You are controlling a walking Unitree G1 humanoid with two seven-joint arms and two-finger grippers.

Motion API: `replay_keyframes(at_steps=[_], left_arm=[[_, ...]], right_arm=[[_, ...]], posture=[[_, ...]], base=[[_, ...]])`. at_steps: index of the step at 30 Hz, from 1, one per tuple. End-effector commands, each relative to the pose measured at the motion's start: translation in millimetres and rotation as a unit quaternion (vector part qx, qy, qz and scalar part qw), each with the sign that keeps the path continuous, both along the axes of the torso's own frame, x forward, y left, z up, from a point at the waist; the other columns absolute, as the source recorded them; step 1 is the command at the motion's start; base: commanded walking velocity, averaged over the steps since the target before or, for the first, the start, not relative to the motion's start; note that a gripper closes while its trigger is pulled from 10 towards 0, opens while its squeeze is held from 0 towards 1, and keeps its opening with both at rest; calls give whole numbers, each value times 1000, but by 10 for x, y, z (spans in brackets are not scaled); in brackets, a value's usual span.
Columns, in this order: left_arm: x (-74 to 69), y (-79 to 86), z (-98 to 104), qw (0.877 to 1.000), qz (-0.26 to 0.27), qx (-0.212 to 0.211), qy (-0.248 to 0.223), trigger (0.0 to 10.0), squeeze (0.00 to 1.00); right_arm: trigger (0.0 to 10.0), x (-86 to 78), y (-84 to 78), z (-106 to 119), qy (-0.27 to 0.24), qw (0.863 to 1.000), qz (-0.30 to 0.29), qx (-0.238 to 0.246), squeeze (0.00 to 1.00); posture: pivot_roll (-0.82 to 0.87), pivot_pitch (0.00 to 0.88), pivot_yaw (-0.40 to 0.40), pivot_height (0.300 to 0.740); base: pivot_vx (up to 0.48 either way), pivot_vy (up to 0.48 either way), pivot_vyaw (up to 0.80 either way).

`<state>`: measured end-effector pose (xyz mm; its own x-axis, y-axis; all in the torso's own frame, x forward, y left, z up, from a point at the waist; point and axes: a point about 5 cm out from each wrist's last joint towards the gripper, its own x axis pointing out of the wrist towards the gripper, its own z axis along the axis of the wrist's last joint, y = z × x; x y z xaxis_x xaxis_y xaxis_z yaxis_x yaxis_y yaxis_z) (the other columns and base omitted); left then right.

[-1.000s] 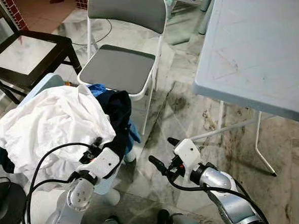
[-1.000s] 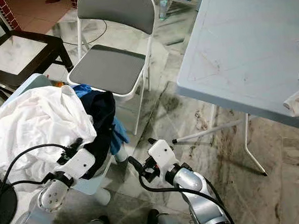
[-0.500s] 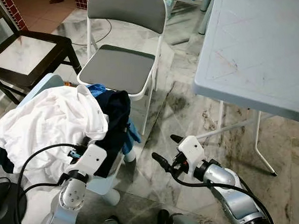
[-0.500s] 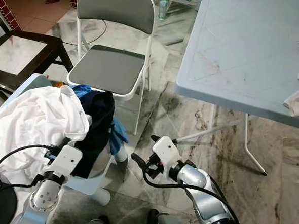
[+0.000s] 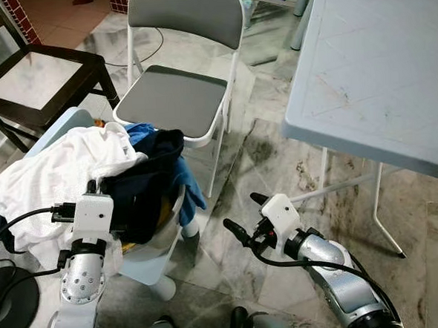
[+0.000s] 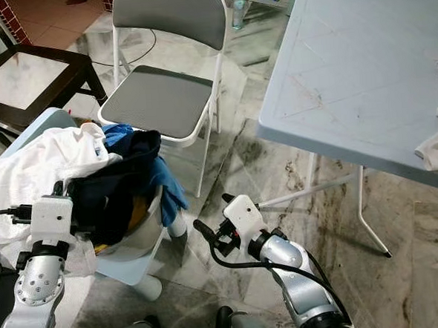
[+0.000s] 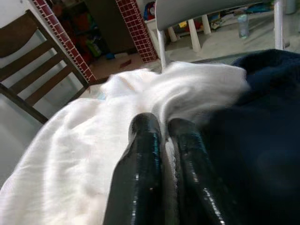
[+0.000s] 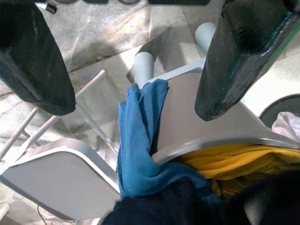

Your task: Hang hanger

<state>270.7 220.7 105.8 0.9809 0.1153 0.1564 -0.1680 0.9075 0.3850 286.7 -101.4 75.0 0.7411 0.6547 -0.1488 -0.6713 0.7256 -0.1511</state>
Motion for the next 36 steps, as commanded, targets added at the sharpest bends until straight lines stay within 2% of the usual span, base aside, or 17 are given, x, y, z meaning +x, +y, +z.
replay_keyframes(at_steps=[1, 2, 3, 4, 7, 8, 15, 22, 23, 27, 30, 32, 36], left_arm=[[-67, 33, -118, 1000, 5, -7, 28, 0, 0], [-77, 30, -145, 999, 5, -9, 34, 0, 0], [-91, 22, -181, 999, 5, -10, 43, 3725, 0], [-93, 19, -184, 999, 6, -11, 43, 10000, 0], [-90, -1, -189, 999, 0, -24, 44, 10000, 0], [-84, -9, -184, 999, -2, -26, 42, 10000, 1000], [-30, 12, -125, 999, 7, -23, 30, 10000, 1000], [-13, 31, -208, 998, 15, -34, 59, 10000, 1000], [-15, 43, -211, 997, 20, -37, 58, 0, 0], [-33, 93, -215, 997, 31, -36, 59, 0, 0], [-54, 180, -215, 996, 60, -31, 58, 0, 0], [-76, 300, -177, 994, 100, -28, 43, 0, 0], [-88, 351, -147, 993, 115, -26, 31, 0, 0]], right_arm=[[10000, -14, -46, -49, 7, 1000, -4, -3, 0], [10000, -15, -43, -50, 6, 1000, -3, -4, 0], [10000, -16, -40, -51, 5, 1000, -2, -7, 0], [10000, -17, -41, -51, 5, 1000, -2, -7, 0], [10000, -18, -47, -56, 5, 1000, -3, -9, 0], [10000, -17, -50, -58, 5, 1000, -3, -10, 0], [10000, -16, -68, -61, 2, 1000, -5, -15, 0], [10000, -24, -77, -62, 0, 1000, -5, -18, 0], [10000, -25, -79, -62, 0, 1000, -4, -18, 0], [10000, -27, -79, -64, 0, 1000, -5, -18, 0], [10000, -27, -73, -66, 0, 1000, -4, -19, 0], [10000, -31, -67, -74, 1, 1000, -3, -20, 0], [10000, -32, -64, -76, 1, 1000, -3, -20, 0]], posture=[[225, 270, -83, 740], [225, 271, -83, 740], [225, 270, -83, 740], [224, 270, -84, 740], [223, 270, -84, 740], [219, 269, -86, 740], [208, 267, -87, 740], [201, 264, -89, 740], [201, 263, -89, 740], [201, 264, -90, 740], [203, 265, -90, 740], [206, 267, -92, 740], [207, 267, -92, 740]], base=[[0, 0, 0], [0, 0, 0], [0, 0, 0], [0, 0, 0], [0, 0, 0], [0, 0, 0], [0, 0, 0], [0, 0, 0], [0, 0, 0], [0, 0, 0], [0, 0, 0], [0, 0, 0], [0, 0, 0]])
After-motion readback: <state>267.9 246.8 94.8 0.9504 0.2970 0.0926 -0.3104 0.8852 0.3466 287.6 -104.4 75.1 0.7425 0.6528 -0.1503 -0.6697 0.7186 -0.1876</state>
